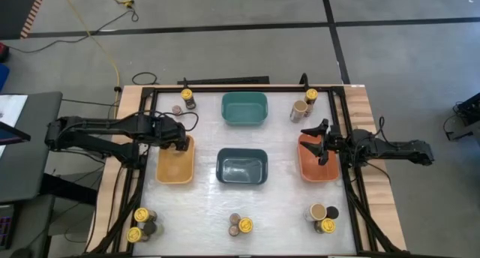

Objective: Sort spices by type
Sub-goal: Put the gold seasoning bottle into the yellow bin

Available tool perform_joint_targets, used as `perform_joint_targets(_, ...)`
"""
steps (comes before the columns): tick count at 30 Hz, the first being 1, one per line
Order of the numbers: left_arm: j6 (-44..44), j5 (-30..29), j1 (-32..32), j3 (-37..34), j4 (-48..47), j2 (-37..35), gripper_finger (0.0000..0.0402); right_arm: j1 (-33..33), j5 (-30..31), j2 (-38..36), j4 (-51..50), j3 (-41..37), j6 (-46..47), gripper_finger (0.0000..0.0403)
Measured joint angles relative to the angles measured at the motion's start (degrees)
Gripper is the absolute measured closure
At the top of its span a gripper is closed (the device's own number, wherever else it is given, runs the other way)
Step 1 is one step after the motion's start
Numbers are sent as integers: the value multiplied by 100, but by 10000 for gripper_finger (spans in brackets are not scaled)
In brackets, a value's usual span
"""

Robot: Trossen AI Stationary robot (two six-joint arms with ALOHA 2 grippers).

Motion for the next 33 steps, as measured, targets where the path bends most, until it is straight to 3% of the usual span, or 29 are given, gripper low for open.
perform_joint_targets(33,-466,-109,2,471,-414,-2,85,0,-2,0,0,0,0,117)
